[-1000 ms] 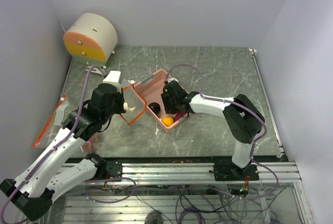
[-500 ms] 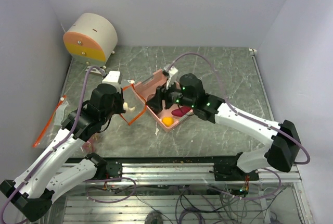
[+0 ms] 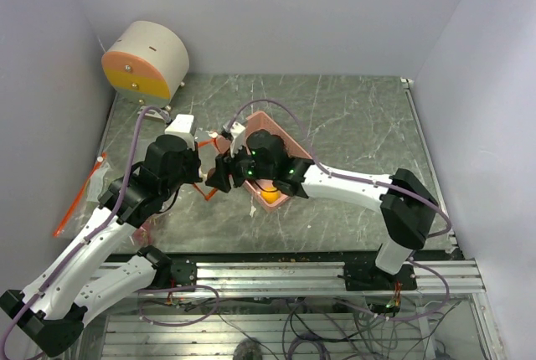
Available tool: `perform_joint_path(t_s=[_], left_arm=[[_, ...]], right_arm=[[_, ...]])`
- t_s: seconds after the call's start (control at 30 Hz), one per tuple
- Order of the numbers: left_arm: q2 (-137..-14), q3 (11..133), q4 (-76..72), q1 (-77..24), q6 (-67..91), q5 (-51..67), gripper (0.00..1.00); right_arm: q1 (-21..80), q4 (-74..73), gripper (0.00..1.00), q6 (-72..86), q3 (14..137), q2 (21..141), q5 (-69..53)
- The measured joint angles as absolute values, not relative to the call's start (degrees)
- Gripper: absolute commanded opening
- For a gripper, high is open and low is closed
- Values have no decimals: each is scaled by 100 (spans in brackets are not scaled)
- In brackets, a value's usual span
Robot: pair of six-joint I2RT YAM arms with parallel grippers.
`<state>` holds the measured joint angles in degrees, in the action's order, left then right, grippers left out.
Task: Place the food in the zip-top bag and seal the zipper
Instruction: Place the fake fruit in the zipper food storage bag.
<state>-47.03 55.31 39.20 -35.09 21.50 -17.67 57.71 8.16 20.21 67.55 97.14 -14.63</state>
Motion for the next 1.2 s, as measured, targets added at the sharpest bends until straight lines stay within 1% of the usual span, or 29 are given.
perform_joint_path(t_s=[0.03,0.23,0.27,0.3,0.33,0.4,0.43,0.6,0.7,0.83,1.0,1.1,1.2], left_arm=[[-4703,5531,3922,-3509,2147,-1765,7],[-4670,5531,3922,-3509,2147,-1752,7],[-4661,5531,3922,-3509,2147,-1750,7],[-4659,5531,3922,-3509,2147,-1750,7],[-4654,5531,3922,-3509,2150,-1743,7],[-4654,5531,3922,-3509,2150,-1730,7],[-4654,5531,3920,-3509,2141,-1730,7],[-4628,5531,3918,-3498,2161,-1730,7],[-4617,5531,3922,-3498,2161,-1730,7],[-4609,5531,3922,-3498,2161,-1732,7],[-4609,5533,3922,-3498,2158,-1732,7],[-4609,5546,3924,-3498,2158,-1732,7],[-4606,5579,3929,-3498,2158,-1730,7]], right_arm=[[5771,871,61,2027,6807,9782,-1382],[5771,1308,64,2102,6980,9970,-947],[5771,1372,68,2104,6980,9970,-893],[5771,1406,75,2112,6987,9970,-836],[5771,1404,86,2121,7008,9970,-784],[5771,1380,97,2139,7102,10007,-701],[5771,1363,100,2126,7168,10029,-670],[5771,1328,100,2117,7172,10022,-550],[5778,1229,100,2108,6976,9795,-460],[5789,989,100,2086,6558,8962,-349],[5789,871,100,2121,6405,8020,-193],[5789,672,94,2196,6475,7996,-25],[5789,355,84,2248,6622,8399,91]])
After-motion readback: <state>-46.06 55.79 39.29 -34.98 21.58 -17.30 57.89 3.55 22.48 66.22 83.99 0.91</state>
